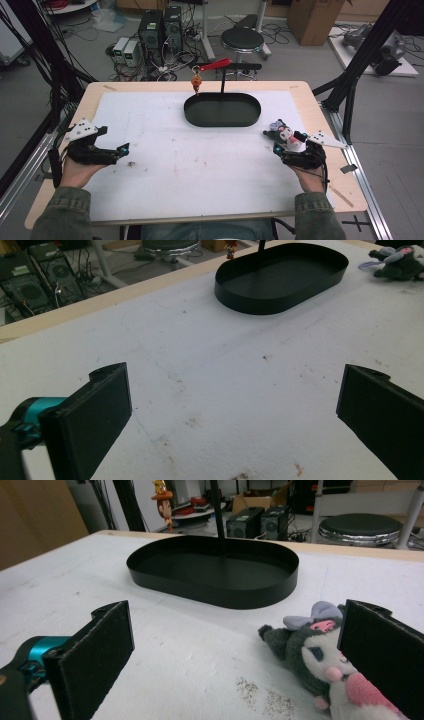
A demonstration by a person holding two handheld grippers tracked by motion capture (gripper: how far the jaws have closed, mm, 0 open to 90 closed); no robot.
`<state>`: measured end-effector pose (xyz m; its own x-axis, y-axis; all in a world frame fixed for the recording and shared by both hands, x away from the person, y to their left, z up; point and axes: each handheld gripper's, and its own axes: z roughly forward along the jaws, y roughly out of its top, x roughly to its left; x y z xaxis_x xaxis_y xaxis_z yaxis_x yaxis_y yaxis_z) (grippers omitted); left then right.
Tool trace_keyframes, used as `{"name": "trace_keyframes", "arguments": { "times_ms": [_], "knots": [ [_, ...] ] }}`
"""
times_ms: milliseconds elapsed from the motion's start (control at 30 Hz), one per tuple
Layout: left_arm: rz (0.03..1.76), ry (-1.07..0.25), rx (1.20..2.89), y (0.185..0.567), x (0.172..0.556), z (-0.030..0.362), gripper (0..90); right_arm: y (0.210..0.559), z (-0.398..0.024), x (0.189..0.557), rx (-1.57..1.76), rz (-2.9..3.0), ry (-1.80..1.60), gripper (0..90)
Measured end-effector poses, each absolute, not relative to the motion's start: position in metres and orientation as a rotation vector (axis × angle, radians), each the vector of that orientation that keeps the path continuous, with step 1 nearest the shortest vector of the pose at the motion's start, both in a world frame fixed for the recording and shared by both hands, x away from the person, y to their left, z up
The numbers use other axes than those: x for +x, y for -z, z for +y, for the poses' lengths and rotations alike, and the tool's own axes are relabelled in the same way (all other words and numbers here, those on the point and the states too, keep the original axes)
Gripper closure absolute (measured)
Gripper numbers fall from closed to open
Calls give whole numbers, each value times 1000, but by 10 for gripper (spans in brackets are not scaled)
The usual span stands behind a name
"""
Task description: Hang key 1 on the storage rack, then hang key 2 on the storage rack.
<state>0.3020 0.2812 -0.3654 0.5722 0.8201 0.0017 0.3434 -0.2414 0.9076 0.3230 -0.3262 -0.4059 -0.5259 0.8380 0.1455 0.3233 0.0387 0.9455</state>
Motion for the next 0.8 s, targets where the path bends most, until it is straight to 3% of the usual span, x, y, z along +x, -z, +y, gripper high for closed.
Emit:
{"name": "trace_keyframes", "arguments": {
  "times_ms": [800],
  "knots": [
    [984, -607, 1806, 405, 273, 296, 17, 394, -336, 346, 1223, 1882, -1456, 5]
  ]
}}
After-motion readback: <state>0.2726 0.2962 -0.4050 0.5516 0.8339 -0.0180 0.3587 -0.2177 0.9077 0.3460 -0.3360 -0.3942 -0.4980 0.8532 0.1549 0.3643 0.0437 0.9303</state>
